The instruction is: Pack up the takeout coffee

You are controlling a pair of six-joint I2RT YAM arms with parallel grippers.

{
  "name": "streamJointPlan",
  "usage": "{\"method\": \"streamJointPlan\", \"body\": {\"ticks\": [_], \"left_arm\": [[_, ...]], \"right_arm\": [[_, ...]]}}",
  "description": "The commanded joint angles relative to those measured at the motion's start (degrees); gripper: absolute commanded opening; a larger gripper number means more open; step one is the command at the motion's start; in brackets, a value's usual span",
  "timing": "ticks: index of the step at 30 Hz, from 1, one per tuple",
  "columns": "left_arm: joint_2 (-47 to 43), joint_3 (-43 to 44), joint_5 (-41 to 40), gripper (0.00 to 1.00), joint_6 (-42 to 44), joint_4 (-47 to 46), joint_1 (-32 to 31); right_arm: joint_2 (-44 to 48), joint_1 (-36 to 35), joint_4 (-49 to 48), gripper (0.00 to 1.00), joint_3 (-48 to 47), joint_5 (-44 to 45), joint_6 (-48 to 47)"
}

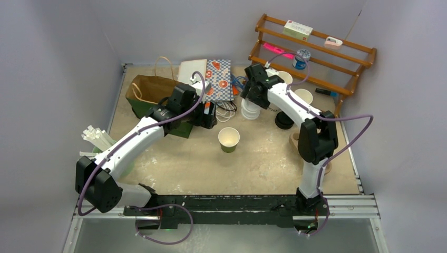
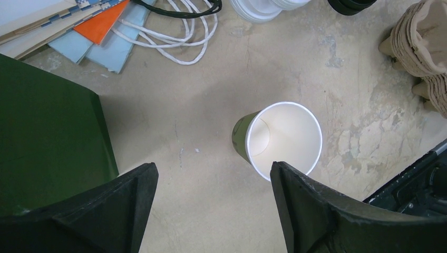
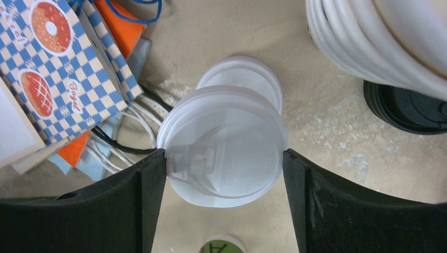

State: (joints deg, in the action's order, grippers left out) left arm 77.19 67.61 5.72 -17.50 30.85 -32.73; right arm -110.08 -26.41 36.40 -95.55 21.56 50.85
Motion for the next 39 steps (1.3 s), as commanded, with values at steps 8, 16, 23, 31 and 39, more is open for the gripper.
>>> {"method": "streamJointPlan", "body": {"ticks": [8,16,23,31,39], "left_arm": [[1.02,0.79,3.39,0.83,-1.13,-3.86,0.24],[1.21,1.09,4.29,0.83,-0.99,-2.88,0.26],[0.94,1.63,4.11,0.83,-0.35,-1.8,0.24],[1.3,1.81,4.61,0.83,-0.17,-1.61,0.29],[1.1,2.3,4.22,0.83,0.18,-0.22,0.21]], "right_arm": [[14.65,-1.98,3.02,0.79,15.92,0.28,-3.0],[13.97,-2.22,-0.93,0.98,24.36,-0.31,-3.02],[18.05,-2.29,-3.22,0.98,27.83,-1.08,-3.27],[18.76,-2.27,-9.23,0.98,33.29,-4.58,-2.37],[15.64,-2.23,-14.15,0.98,34.75,-3.91,-0.91]]}}
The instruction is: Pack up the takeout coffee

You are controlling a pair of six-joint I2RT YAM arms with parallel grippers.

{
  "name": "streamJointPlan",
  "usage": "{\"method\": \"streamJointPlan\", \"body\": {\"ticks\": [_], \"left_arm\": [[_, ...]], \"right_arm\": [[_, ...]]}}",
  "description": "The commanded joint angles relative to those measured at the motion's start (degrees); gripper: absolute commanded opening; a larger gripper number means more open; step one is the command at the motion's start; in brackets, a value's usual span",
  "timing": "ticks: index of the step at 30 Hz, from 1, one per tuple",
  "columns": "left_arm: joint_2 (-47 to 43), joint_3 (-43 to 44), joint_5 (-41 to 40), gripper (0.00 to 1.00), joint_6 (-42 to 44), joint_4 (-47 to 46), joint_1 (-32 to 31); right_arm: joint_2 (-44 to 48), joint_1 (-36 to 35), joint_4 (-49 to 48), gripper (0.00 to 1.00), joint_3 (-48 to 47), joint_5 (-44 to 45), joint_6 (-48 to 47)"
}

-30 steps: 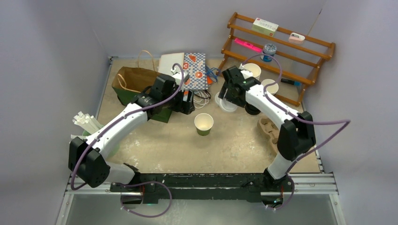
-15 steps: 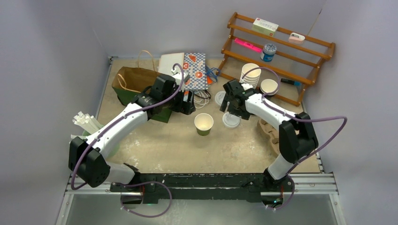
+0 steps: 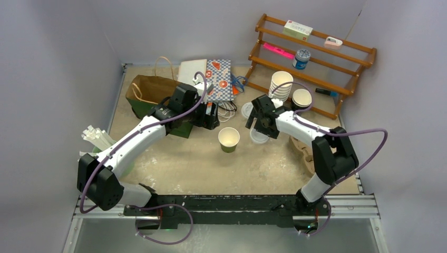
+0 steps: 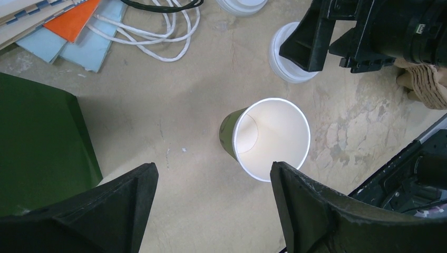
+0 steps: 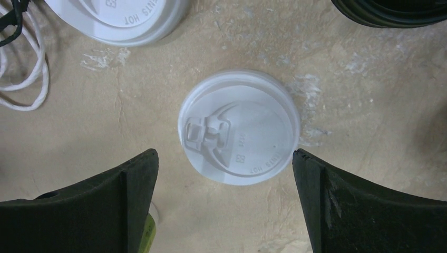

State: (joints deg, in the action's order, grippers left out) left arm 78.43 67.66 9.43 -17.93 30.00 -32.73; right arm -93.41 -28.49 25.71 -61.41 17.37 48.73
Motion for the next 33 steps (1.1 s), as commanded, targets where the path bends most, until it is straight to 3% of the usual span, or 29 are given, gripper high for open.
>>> {"method": "streamJointPlan", "body": {"ticks": [1,7,13,17,19,24,33], "left_arm": [[-0.13,2.39,0.38,0.83,0.62,0.87,0.26],[-0.38,2.63,-0.4,0.83,0.62,1.71,0.27],[-0.39,2.48,-0.55,0.83,-0.11,1.73,0.21],[-0.33,2.39,-0.51,0.83,-0.47,1.56,0.24],[-0.22,2.39,-0.34,0.83,-0.52,1.47,0.28],[0.51,2.93,0.59,0.83,-0.38,1.03,0.16],[1.11,3.72,1.41,0.83,0.22,1.28,0.16]], "right_arm": [[-1.52,-0.16,-3.54,0.98,0.52,0.46,1.05],[-3.83,-0.13,-1.59,0.92,-1.32,1.61,1.13],[-3.27,-0.07,1.55,0.94,-2.29,4.03,0.54],[-0.47,-0.07,1.74,0.81,-1.79,4.67,-0.06],[0.49,-0.07,2.47,0.8,-1.99,5.54,-0.24],[0.8,0.01,3.24,0.98,-1.49,6.31,-0.14],[-4.19,0.43,0.69,0.98,-2.14,4.7,0.87]]}}
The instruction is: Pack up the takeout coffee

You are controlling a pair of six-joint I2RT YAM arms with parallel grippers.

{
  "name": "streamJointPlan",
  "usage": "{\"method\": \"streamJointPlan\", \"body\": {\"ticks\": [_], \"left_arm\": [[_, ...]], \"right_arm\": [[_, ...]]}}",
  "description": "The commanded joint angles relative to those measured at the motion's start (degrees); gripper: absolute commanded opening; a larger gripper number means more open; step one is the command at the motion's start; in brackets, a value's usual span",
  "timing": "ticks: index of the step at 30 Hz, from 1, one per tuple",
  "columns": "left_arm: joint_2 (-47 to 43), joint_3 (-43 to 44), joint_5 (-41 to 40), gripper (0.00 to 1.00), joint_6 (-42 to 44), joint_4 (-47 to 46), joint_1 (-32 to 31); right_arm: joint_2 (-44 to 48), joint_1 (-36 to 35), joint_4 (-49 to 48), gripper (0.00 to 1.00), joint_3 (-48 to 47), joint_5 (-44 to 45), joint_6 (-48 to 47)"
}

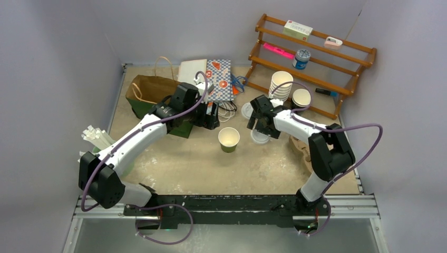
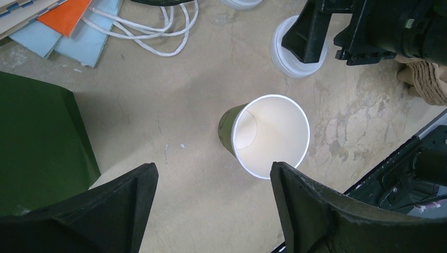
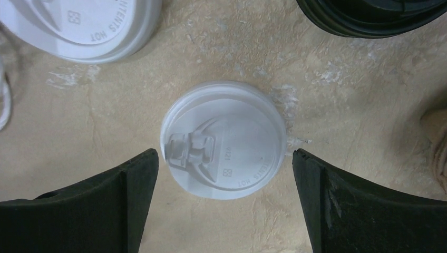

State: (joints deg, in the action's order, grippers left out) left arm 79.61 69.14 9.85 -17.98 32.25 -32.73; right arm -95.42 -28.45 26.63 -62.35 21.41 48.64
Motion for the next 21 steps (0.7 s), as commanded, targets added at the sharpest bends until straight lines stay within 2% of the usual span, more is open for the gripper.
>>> {"method": "streamJointPlan", "body": {"ticks": [1,4,9,12,21], "left_arm": [[-0.07,2.15,1.23,0.83,0.31,-0.89,0.13],[0.37,1.92,2.98,0.83,0.48,-0.96,0.14],[2.88,1.93,5.74,0.78,1.15,-1.03,0.1],[5.03,2.42,6.74,0.74,1.6,-0.93,-0.25],[11.08,4.51,6.8,0.73,2.53,-0.92,-2.13]], "right_arm": [[-2.74,0.36,-0.32,0.98,-1.42,0.65,0.92],[-3.52,0.5,-0.36,0.94,-1.72,0.73,0.9],[-2.22,0.75,0.21,0.83,-1.87,1.16,0.8],[0.19,0.84,2.15,0.81,-2.33,1.4,0.59],[7.29,1.28,4.17,0.8,-0.54,0.61,0.09]]}}
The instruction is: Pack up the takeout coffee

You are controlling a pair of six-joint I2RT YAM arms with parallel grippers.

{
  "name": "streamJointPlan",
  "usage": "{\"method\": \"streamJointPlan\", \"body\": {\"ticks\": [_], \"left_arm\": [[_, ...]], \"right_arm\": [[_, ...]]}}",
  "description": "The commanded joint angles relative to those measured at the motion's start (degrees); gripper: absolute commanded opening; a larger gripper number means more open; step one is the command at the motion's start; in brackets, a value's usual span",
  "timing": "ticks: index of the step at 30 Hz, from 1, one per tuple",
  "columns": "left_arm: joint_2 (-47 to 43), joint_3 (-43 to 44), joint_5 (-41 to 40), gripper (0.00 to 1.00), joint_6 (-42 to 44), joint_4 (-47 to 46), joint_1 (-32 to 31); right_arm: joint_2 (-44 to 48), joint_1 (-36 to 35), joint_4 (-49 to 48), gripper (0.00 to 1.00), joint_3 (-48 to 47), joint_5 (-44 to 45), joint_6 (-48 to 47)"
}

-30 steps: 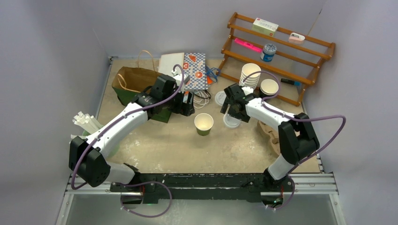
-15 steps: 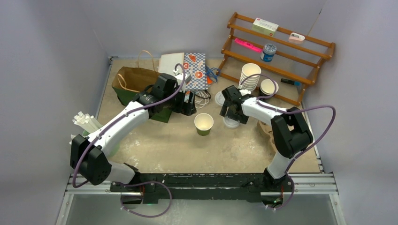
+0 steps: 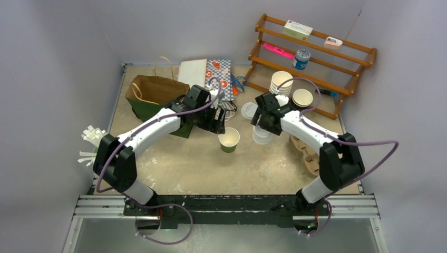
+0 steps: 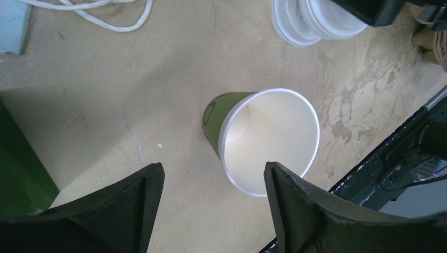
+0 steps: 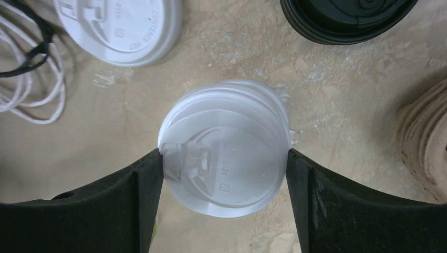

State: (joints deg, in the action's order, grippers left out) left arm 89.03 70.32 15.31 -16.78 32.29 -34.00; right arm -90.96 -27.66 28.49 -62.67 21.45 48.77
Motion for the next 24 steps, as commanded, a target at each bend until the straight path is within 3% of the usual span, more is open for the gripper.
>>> {"method": "streamJointPlan", "body": {"ticks": [1,8,15,24], "left_arm": [[2.15,3.58,1.29,0.72,1.24,-1.08,-0.83],[4.86,4.07,1.93,0.67,0.87,-2.14,-1.06],[7.73,4.79,2.16,0.52,1.4,-2.28,-1.11],[10.63,9.87,-1.92,0.06,2.79,-0.08,-1.0]], "right_arm": [[3.11,0.5,2.43,0.81,-0.25,0.38,-0.04],[1.16,1.0,-0.16,0.85,1.44,-1.55,-0.18],[-0.73,1.81,-2.03,0.85,1.33,-2.42,0.2],[-2.35,2.84,-3.93,0.91,1.87,-3.57,-0.58]]}}
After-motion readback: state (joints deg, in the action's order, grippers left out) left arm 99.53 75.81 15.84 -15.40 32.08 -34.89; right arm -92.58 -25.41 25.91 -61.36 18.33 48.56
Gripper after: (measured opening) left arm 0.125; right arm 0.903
